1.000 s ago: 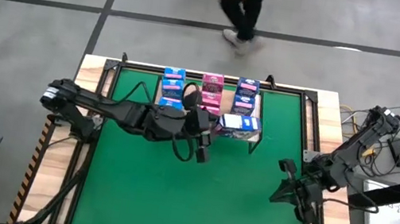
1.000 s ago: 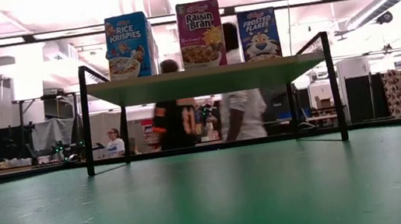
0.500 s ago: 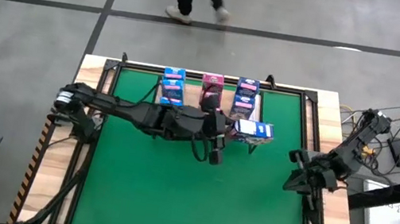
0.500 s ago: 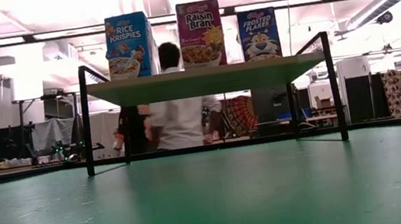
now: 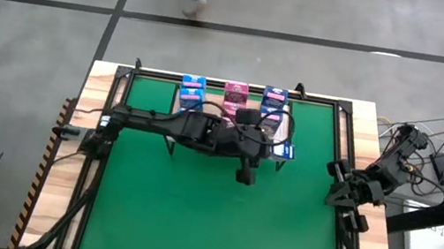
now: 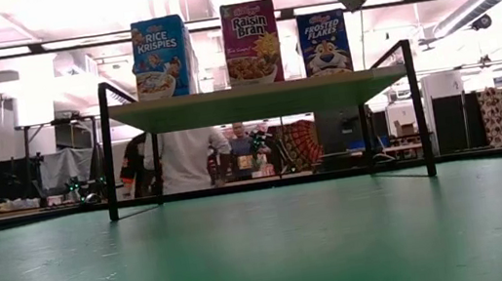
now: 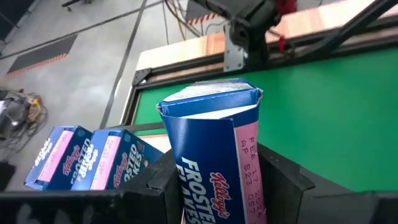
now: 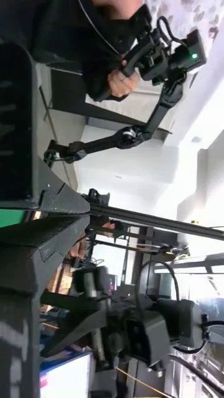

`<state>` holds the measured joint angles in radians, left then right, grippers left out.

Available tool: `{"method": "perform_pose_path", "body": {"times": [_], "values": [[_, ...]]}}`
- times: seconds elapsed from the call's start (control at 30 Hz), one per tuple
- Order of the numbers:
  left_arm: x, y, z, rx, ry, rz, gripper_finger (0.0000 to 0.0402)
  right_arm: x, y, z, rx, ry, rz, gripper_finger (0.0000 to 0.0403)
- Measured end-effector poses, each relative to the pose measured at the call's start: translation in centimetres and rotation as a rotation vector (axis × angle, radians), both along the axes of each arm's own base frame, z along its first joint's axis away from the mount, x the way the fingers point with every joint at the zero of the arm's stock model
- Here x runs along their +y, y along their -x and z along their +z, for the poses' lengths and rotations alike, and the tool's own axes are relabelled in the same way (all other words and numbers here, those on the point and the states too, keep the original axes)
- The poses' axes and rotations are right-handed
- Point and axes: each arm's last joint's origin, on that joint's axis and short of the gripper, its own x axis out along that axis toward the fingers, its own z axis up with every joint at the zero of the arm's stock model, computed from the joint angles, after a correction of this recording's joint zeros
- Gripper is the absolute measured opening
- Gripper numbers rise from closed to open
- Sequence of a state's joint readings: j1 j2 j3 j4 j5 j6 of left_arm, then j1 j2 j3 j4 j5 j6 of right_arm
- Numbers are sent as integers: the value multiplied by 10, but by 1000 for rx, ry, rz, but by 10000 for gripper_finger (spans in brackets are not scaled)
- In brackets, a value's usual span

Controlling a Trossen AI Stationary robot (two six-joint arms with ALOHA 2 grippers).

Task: Stack cereal on shelf
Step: Put the dark blue cereal box, aligned with the other dark blue cereal box on the shelf

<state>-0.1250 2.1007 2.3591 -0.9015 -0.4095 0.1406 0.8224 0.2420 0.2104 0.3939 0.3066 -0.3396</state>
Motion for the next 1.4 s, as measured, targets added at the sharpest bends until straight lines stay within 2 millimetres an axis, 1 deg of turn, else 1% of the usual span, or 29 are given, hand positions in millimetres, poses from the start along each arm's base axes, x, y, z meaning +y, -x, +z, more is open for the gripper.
{"method": "perform_pose_path", "body": {"times": [0.07, 0.17, 0.3, 0.53, 0.83, 1.13, 1.27, 1.4], "values": [[1, -3, -5, 2, -24, -1, 141, 0, 0, 0, 1, -5, 2, 9], [9, -5, -12, 23, -41, 22, 141, 0, 0, 0, 1, -8, 2, 9], [23, -5, -13, 10, -1, 82, 141, 0, 0, 0, 2, -9, -2, 9], [33, -5, -26, 61, 40, 118, 141, -1, 0, 1, 2, -12, -4, 9], [34, -5, -31, 77, 42, 126, 141, -1, 0, 1, 2, -12, -5, 9], [35, -8, -46, 109, 40, 128, 141, -1, 0, 2, 1, -13, -5, 9], [35, -9, -47, 107, 41, 128, 154, -1, 0, 2, 1, -13, -5, 9], [35, -9, -47, 104, 45, 132, 178, -1, 0, 2, 1, -12, -5, 9]]}}
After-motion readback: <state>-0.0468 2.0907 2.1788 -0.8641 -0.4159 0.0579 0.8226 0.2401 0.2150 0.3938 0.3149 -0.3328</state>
